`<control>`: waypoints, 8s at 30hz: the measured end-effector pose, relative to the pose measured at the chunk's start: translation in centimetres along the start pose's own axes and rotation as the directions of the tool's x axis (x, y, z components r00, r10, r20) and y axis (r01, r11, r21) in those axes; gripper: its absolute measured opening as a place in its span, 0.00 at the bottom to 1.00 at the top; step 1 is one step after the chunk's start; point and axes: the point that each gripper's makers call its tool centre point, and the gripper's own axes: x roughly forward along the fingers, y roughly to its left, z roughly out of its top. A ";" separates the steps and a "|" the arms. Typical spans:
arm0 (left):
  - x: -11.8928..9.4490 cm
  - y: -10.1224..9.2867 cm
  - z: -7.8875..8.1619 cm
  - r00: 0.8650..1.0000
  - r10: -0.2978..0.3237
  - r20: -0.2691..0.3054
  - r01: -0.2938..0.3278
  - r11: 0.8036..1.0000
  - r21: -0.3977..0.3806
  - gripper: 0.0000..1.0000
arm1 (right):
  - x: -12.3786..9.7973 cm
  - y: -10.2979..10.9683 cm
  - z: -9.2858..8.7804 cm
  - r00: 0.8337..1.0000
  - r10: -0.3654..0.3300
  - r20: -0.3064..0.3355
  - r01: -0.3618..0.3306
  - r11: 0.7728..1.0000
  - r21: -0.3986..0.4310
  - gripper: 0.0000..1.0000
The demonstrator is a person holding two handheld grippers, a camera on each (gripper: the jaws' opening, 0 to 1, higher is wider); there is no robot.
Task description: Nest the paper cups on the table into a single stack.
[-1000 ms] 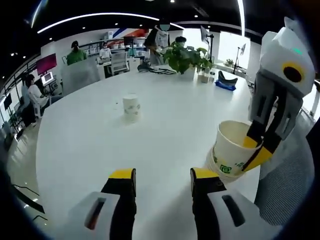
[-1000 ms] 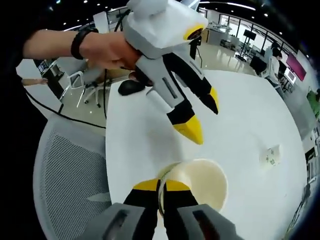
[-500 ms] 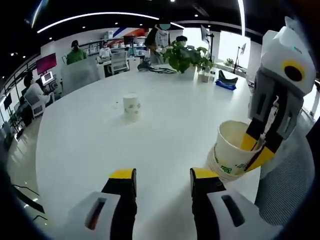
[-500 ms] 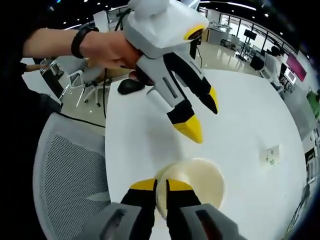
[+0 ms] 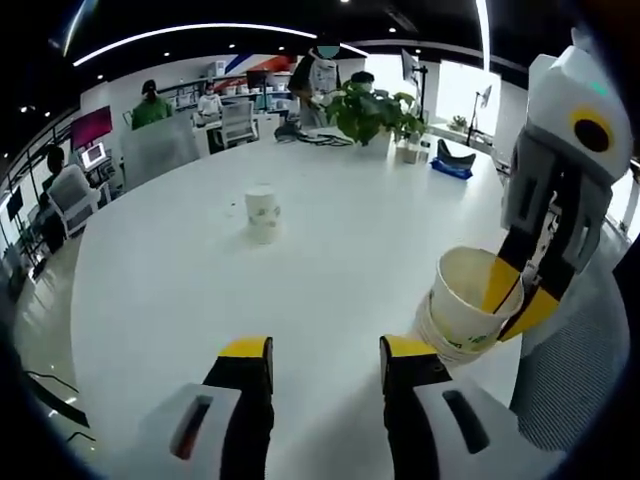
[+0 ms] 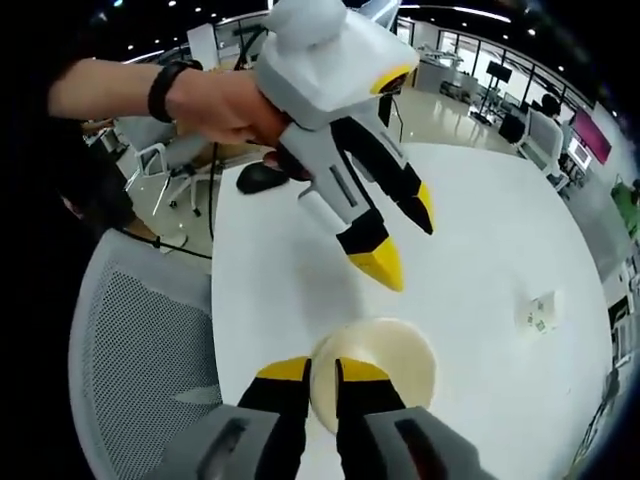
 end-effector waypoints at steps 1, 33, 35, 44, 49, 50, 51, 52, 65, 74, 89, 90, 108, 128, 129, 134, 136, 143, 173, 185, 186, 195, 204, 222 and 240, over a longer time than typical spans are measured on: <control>0.0 0.0 0.0 1.000 -0.001 0.000 0.001 1.000 0.001 0.41 | -0.1 0.0 0.0 1.000 0.000 0.001 0.000 1.000 0.000 0.06; 0.9 -0.4 1.2 1.000 -0.005 0.000 0.005 1.000 0.010 0.41 | -4.2 -0.3 0.4 0.988 -0.062 0.143 0.049 0.994 0.093 0.08; 1.0 -0.5 1.5 1.000 -0.004 0.001 0.004 1.000 0.009 0.41 | -4.5 -0.2 0.1 0.986 -0.070 0.149 0.055 0.993 0.104 0.11; 2.9 0.0 3.4 1.000 -0.002 0.018 0.002 1.000 0.004 0.42 | -5.9 -2.1 -2.1 0.968 -0.171 0.184 0.135 0.972 0.192 0.28; 3.4 0.3 3.8 1.000 0.005 0.020 -0.005 1.000 -0.002 0.46 | -7.2 -3.6 -2.9 0.937 -0.270 0.220 0.209 0.941 0.266 0.48; 3.4 0.5 3.9 1.000 0.017 0.022 -0.017 1.000 -0.001 0.49 | -7.2 -3.7 -2.9 0.935 -0.275 0.225 0.210 0.939 0.273 0.51; 3.6 0.6 4.1 1.000 0.016 0.025 -0.016 1.000 -0.006 0.51 | -7.7 -3.9 -3.0 0.921 -0.300 0.249 0.217 0.925 0.313 0.52; 3.8 0.7 4.3 1.000 0.012 0.026 -0.012 1.000 -0.014 0.50 | -8.0 -4.2 -3.1 0.912 -0.318 0.259 0.224 0.915 0.335 0.54; 5.7 2.1 5.2 0.999 0.034 0.030 -0.032 0.998 -0.062 0.52 | -9.2 -3.3 -6.9 0.868 -0.399 0.294 0.200 0.825 0.528 0.69; 8.1 3.8 7.6 0.997 0.056 0.047 -0.050 0.991 -0.121 0.54 | -10.3 -2.1 -9.2 0.847 -0.449 0.283 0.200 0.764 0.613 0.70; 14.4 7.6 11.6 0.991 0.113 0.072 -0.097 0.976 -0.194 0.55 | -10.0 -0.9 -11.7 0.833 -0.482 0.270 0.191 0.710 0.678 0.69; 15.3 7.9 11.7 0.991 0.114 0.071 -0.098 0.975 -0.201 0.56 | -9.9 -0.8 -11.8 0.834 -0.483 0.268 0.190 0.707 0.682 0.69; 19.7 10.1 13.2 0.988 0.153 0.036 -0.135 0.943 -0.303 0.54 | -10.3 0.7 -12.7 0.813 -0.523 0.257 0.180 0.645 0.742 0.68; 21.9 10.7 12.7 0.987 0.163 0.006 -0.154 0.944 -0.293 0.38 | -11.3 1.8 -15.1 0.799 -0.562 0.216 0.187 0.573 0.798 0.66; 21.8 10.8 12.7 0.986 0.164 0.009 -0.155 0.943 -0.294 0.37 | -11.3 1.9 -15.1 0.798 -0.563 0.215 0.187 0.572 0.799 0.66; 20.3 10.2 12.7 0.987 0.158 0.018 -0.146 0.948 -0.282 0.34 | -10.5 1.9 -14.7 0.800 -0.559 0.219 0.180 0.572 0.800 0.65; 20.0 10.0 12.7 0.988 0.155 0.018 -0.143 0.950 -0.279 0.34 | -10.5 1.8 -14.7 0.803 -0.553 0.224 0.176 0.578 0.797 0.65; 18.8 10.4 12.6 0.989 0.145 0.037 -0.128 0.948 -0.290 0.34 | -10.0 1.1 -13.8 0.803 -0.544 0.245 0.166 0.598 0.784 0.65; 8.1 3.2 9.8 0.989 0.055 0.136 0.000 0.929 -0.371 0.34 | -6.8 -7.5 -7.3 0.833 -0.456 0.312 0.144 0.725 0.674 0.55; 4.1 -0.1 10.8 0.982 0.009 0.189 0.067 0.917 -0.392 0.34 | -5.0 -10.0 -5.5 0.828 -0.441 0.347 0.088 0.712 0.696 0.52; 4.1 0.1 10.9 0.981 0.006 0.191 0.072 0.916 -0.395 0.34 | -4.8 -10.4 -5.2 0.827 -0.441 0.349 0.086 0.712 0.697 0.52; 2.4 -1.4 10.4 0.975 -0.041 0.218 0.138 0.882 -0.451 0.34 | -4.1 -11.0 -2.8 0.811 -0.435 0.391 0.055 0.723 0.689 0.48; 1.9 -1.0 9.9 0.968 -0.050 0.244 0.172 0.843 -0.510 0.34 | -2.9 -11.0 -1.5 0.806 -0.411 0.425 0.008 0.726 0.688 0.45; 1.2 -1.9 9.0 0.965 -0.080 0.249 0.204 0.827 -0.525 0.34 | -3.4 -10.4 -1.1 0.756 -0.432 0.492 -0.040 0.719 0.694 0.22; 0.3 -3.8 9.5 0.939 -0.145 0.312 0.315 0.729 -0.608 0.34 | -4.5 -10.2 -1.4 0.718 -0.439 0.540 -0.051 0.741 0.669 0.10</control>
